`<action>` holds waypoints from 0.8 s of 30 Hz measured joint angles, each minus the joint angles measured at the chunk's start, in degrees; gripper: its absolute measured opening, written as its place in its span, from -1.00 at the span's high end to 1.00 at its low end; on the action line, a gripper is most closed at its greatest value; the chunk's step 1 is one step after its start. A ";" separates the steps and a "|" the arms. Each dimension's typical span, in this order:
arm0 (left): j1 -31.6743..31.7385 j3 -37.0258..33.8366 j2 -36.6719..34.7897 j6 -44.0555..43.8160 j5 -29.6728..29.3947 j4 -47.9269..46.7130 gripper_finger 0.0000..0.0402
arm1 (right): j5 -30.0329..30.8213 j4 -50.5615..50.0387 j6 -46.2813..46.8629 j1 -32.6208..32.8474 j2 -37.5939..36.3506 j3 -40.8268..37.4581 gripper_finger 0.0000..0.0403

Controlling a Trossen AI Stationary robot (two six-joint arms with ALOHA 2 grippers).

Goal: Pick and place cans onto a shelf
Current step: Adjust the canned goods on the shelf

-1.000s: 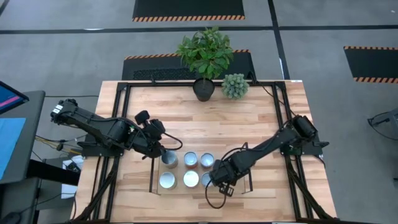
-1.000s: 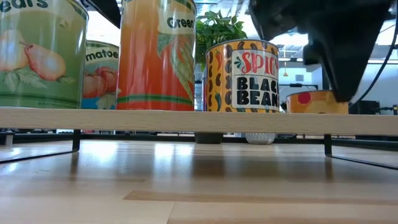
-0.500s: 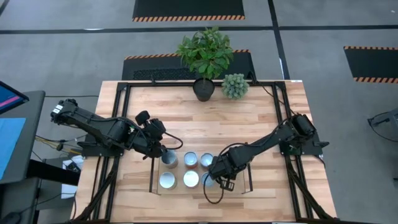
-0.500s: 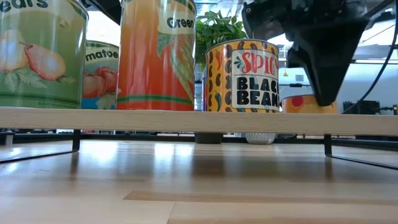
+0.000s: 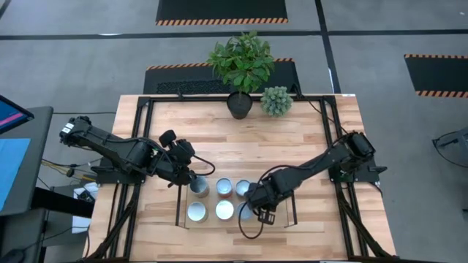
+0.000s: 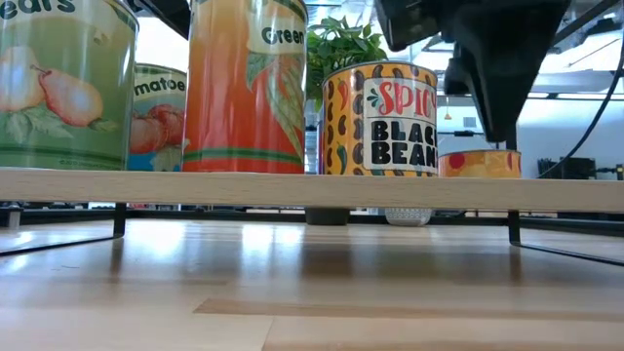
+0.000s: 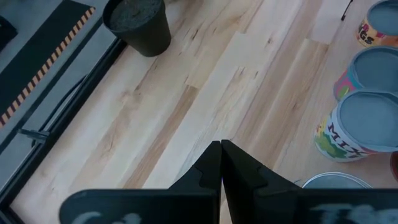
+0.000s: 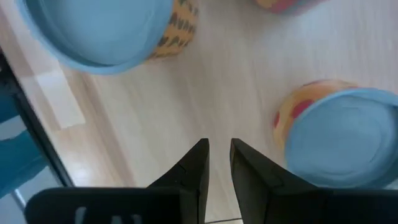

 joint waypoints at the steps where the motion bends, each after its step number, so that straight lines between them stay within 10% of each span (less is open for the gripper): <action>1: 0.01 0.00 0.00 0.00 0.02 0.02 1.00 | 0.86 -0.22 0.67 0.03 -0.28 -0.03 0.55; 24: -0.01 5.05 -0.09 4.84 6.01 -0.47 1.00 | 9.64 -8.40 -11.10 -6.35 -19.80 16.98 0.55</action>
